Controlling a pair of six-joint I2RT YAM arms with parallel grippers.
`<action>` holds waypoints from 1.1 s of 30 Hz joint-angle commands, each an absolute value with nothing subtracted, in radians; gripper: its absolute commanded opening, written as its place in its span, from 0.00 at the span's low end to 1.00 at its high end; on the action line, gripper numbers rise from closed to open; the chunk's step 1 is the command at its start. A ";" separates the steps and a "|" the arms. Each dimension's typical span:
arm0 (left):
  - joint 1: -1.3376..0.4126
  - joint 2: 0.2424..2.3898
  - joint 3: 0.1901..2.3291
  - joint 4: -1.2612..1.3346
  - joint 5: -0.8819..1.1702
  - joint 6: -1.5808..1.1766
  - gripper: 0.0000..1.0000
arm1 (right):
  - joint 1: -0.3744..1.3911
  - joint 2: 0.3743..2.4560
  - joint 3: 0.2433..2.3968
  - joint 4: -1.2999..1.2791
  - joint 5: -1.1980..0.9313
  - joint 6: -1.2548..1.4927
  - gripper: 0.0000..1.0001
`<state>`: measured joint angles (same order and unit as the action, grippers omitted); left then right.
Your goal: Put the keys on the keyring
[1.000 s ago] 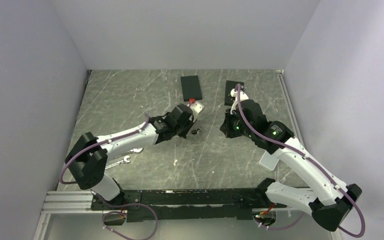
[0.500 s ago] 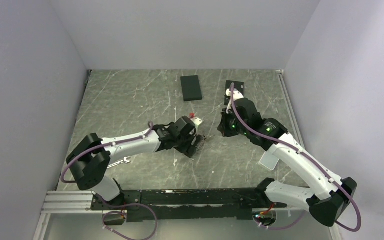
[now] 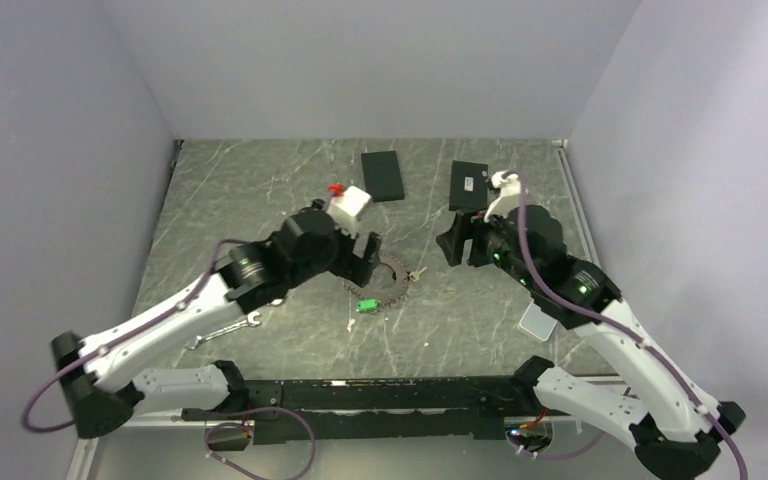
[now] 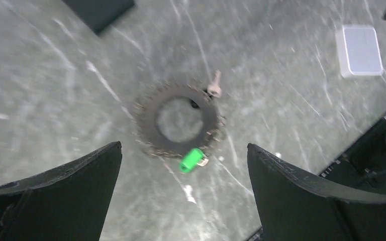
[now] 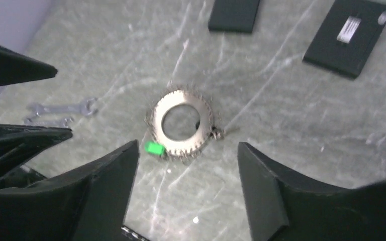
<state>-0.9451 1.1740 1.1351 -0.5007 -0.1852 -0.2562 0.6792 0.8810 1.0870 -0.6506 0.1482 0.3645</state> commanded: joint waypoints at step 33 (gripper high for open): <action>-0.922 0.708 0.897 -0.292 -0.841 0.165 0.99 | 0.676 0.675 0.821 -0.074 0.284 0.366 1.00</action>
